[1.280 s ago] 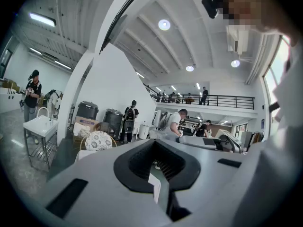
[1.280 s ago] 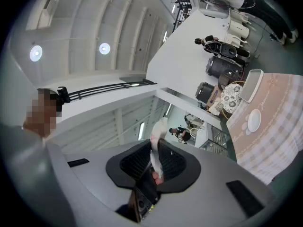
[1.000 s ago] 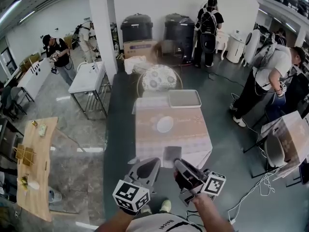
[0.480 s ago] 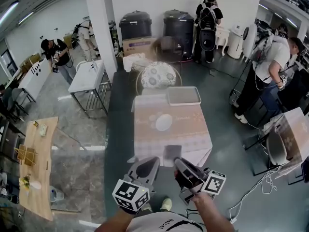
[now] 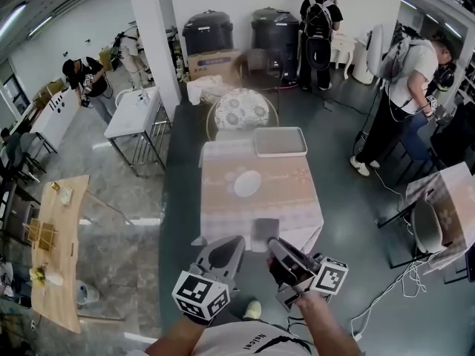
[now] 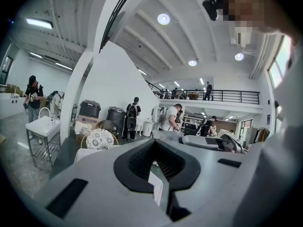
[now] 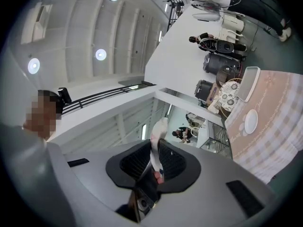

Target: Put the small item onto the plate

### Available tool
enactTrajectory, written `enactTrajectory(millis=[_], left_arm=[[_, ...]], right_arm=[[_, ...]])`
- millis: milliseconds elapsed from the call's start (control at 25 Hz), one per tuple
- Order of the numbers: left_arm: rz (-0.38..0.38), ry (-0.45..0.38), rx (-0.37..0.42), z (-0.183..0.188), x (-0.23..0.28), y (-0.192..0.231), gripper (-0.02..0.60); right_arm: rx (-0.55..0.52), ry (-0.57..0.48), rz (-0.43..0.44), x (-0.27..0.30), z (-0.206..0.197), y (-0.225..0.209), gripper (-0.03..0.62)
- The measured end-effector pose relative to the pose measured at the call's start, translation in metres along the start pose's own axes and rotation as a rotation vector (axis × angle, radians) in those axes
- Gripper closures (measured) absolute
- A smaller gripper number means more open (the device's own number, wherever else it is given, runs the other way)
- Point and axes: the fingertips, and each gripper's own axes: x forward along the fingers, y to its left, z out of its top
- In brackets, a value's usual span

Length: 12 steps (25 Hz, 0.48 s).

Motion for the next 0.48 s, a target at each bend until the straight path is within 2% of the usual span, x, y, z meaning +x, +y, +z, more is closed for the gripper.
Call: enactTrajectory(millis=[480], left_arm=[[0.010, 0.007, 0.004, -0.005, 0.034, 0.010, 0.575]], right_arm=[[0.009, -0.013, -0.033, -0.002, 0.020, -0.029, 0.528]])
